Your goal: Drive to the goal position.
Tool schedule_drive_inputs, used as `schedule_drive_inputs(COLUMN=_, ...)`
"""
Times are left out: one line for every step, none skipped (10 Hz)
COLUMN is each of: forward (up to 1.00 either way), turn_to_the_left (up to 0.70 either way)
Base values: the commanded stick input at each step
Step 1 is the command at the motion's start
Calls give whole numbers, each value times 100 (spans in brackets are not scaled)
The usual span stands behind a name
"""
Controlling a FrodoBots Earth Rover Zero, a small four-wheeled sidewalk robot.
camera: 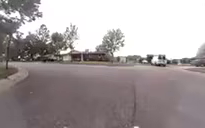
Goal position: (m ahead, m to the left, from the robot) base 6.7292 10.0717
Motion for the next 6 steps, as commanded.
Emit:
schedule_drive_inputs(forward=70, turn_to_the_left=0)
schedule_drive_inputs(forward=70, turn_to_the_left=0)
schedule_drive_inputs(forward=70, turn_to_the_left=0)
schedule_drive_inputs(forward=70, turn_to_the_left=0)
schedule_drive_inputs(forward=70, turn_to_the_left=0)
schedule_drive_inputs(forward=70, turn_to_the_left=0)
